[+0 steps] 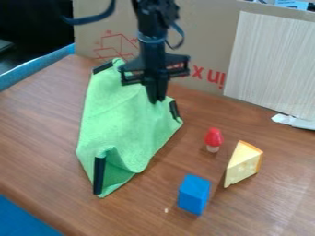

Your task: Unfold the cloth from top right to bottom left

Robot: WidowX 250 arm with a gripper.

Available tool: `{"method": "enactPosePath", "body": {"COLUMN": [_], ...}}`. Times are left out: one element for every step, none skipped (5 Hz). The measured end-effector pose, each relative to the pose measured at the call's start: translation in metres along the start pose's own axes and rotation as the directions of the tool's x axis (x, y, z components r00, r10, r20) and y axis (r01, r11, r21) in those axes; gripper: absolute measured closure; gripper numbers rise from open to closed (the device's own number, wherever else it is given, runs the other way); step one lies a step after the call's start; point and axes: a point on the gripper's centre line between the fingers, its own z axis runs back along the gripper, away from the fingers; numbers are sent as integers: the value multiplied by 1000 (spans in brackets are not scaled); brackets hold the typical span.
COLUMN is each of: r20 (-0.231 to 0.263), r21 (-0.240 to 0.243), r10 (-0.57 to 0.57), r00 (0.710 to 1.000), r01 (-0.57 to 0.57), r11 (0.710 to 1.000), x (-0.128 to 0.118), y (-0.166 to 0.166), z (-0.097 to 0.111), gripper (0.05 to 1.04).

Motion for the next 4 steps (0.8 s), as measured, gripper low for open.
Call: {"method": "enactPosePath", "body": {"r20": [-3,1,17,6], "r21": [16,50,110,145], "r10": [-18,-12,3,48], "r00": [1000,1000,1000,999], "r01": [18,12,-5,-49], "r11": [1000,999,994,988], "x": [6,11,18,23], "y": [30,64,97,125], "z": [-8,-22,-29,-31], "gripper": [1029,1029,1029,1029]}}
